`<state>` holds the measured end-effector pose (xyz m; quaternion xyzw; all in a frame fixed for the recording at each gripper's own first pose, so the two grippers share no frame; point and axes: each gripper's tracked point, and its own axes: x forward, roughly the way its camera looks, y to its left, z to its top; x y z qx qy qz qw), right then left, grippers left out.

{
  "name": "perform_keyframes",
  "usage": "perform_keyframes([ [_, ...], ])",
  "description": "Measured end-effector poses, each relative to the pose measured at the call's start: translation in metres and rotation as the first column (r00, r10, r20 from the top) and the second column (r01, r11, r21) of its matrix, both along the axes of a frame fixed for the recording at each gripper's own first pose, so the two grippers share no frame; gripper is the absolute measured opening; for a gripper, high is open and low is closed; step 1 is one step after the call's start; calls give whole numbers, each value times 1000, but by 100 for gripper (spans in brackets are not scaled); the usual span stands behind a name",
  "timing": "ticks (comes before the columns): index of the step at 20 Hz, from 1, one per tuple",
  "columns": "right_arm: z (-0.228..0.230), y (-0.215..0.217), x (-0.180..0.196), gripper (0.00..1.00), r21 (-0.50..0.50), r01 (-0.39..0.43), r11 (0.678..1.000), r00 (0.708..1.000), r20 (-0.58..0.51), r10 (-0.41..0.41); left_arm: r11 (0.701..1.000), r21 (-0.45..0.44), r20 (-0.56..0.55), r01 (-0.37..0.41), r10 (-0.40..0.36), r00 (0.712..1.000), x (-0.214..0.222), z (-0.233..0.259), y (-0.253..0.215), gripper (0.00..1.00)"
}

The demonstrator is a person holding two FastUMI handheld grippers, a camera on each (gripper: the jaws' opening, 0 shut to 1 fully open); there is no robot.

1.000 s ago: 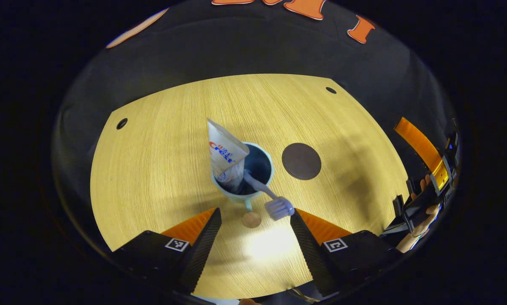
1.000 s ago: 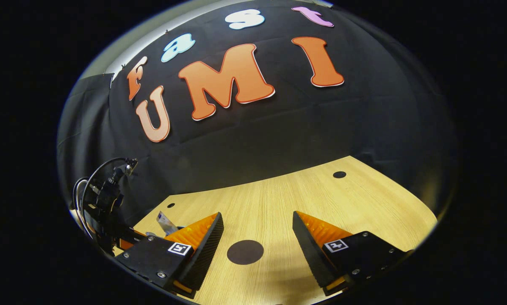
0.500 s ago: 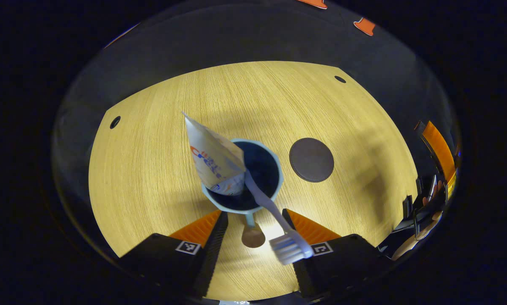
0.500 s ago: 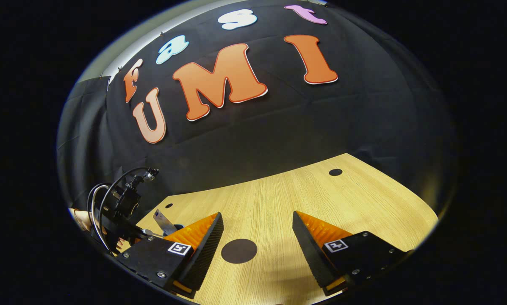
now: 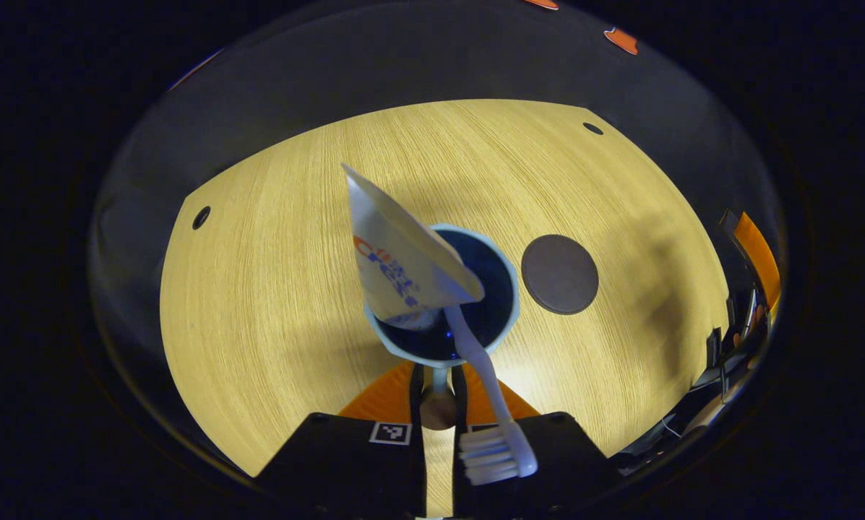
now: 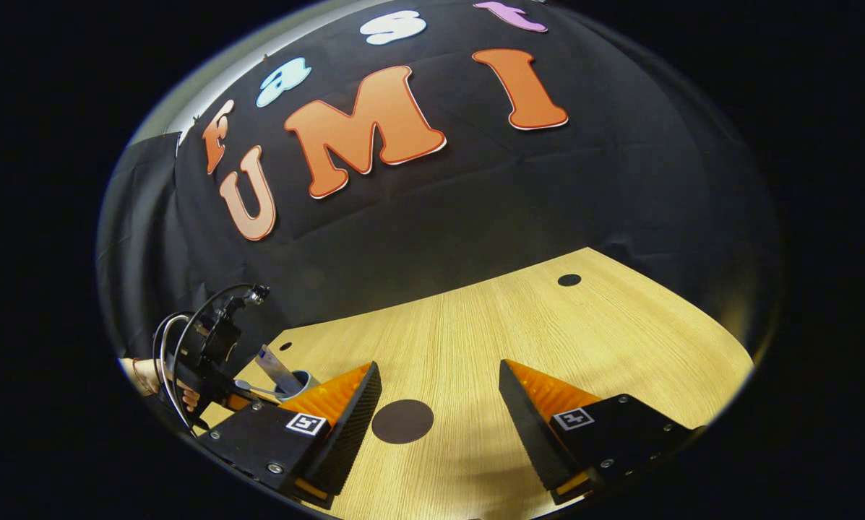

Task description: Put the toothbrush and toothpaste on the desktop into the cup, then pick up the cup and place it on the coaster on the desktop.

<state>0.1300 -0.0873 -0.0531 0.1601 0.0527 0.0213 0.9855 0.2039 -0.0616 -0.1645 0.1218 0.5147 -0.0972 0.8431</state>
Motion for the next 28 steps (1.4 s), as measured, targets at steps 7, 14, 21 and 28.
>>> perform_keyframes([
  [7,8,-5,-10,98,-9,23,1000,999,22,-23,1000,-11,4,28,-28,1000,71,10,-9,7],
  [14,21,-25,-28,98,-63,69,996,996,67,-65,990,-42,22,133,-132,991,193,32,-80,7],
  [21,8,-48,-42,98,-80,90,993,995,44,-86,971,-33,5,238,-237,971,208,14,-198,7],
  [28,1,-52,-48,98,-108,83,991,996,38,-80,967,1,-25,256,-256,966,221,-14,-226,7],
])
